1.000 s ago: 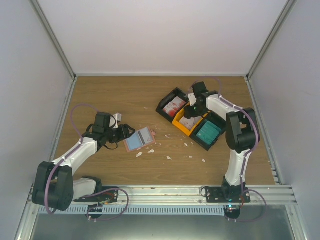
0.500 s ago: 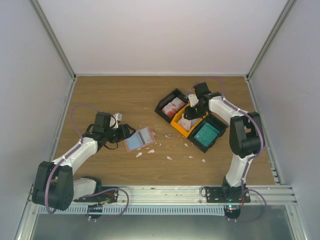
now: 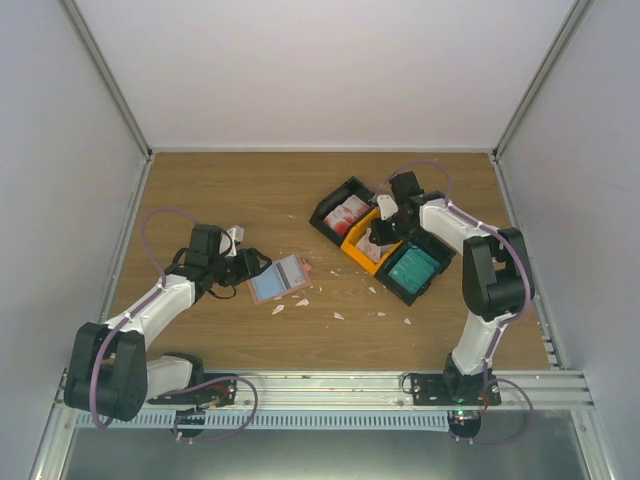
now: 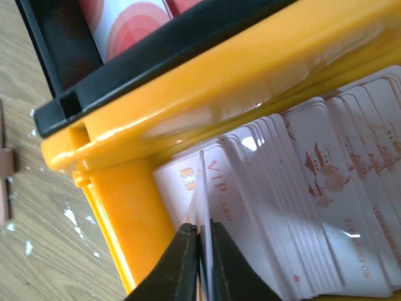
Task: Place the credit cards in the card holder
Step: Pick up the credit card from the storage box, then insert the credit card into the card holder.
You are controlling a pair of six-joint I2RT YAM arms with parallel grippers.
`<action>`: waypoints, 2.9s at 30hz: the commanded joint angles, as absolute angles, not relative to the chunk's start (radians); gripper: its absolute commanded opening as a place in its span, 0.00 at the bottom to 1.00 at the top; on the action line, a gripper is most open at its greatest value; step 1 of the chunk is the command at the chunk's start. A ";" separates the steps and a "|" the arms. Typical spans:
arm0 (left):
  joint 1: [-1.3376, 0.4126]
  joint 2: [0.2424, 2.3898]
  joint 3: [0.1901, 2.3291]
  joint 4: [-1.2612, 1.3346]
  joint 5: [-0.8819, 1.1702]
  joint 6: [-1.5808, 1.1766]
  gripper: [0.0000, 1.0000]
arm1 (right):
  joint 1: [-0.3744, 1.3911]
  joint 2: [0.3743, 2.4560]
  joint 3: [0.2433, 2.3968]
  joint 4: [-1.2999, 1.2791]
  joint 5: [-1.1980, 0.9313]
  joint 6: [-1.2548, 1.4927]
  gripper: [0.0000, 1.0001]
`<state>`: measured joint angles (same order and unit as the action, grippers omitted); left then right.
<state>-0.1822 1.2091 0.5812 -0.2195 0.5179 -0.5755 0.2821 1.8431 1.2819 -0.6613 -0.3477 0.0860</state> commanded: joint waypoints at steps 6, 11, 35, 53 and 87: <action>-0.179 1.169 0.566 -0.124 0.606 -0.572 0.63 | 0.280 1.683 1.279 -0.587 -0.287 0.143 0.00; -0.191 1.166 0.567 -0.078 0.683 -0.579 0.66 | 0.272 1.604 1.283 -0.588 -0.360 0.153 0.01; -0.449 1.284 0.662 0.207 0.939 -0.684 0.84 | 0.469 1.486 0.979 -0.073 -1.013 0.472 0.01; -0.450 1.281 0.710 0.143 0.978 -0.604 0.40 | 0.522 1.462 0.909 0.124 -1.131 0.548 0.01; -0.442 1.129 0.860 0.179 1.020 -0.853 0.00 | 0.517 1.183 0.682 0.543 -0.963 0.826 0.40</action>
<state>-0.4442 1.1568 0.8360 0.1246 1.0046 -0.8330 0.5106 1.1652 0.6376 0.5011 -0.9695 0.8040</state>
